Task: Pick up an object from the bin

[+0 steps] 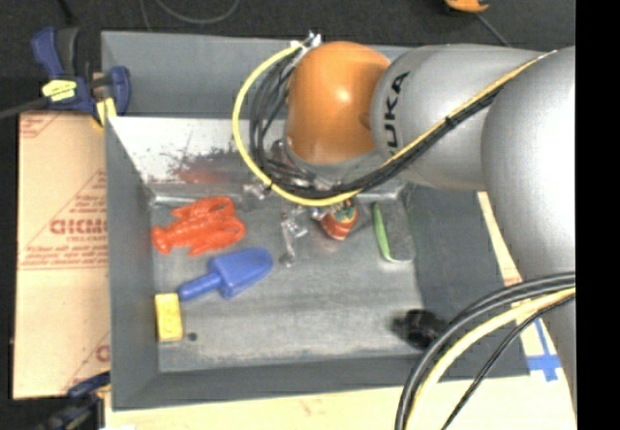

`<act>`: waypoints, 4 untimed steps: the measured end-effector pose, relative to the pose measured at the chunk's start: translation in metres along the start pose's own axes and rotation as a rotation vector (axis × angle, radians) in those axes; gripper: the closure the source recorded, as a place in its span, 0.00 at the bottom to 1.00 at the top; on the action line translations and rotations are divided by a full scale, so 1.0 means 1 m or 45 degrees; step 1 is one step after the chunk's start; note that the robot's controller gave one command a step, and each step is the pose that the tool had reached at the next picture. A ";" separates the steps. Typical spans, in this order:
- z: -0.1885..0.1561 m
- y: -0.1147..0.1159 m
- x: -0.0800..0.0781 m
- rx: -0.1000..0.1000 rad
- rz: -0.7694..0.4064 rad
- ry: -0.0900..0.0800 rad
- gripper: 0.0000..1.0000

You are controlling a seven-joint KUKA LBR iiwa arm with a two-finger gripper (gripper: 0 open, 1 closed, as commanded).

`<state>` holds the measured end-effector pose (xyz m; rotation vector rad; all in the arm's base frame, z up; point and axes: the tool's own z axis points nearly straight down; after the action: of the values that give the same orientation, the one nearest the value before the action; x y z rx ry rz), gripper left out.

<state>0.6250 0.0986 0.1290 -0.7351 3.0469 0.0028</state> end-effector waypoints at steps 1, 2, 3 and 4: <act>0.017 0.017 0.017 0.002 0.022 0.003 0.00; 0.041 0.033 0.010 0.002 -0.167 0.004 0.00; 0.058 0.066 0.041 -0.001 -0.370 0.005 1.00; 0.058 0.066 0.041 -0.001 -0.369 0.005 1.00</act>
Offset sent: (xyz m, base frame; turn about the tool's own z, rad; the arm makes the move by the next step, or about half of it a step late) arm -0.0141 0.0414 -0.0590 -0.0961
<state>0.5586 0.1386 0.0712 -1.1689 2.9122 0.0014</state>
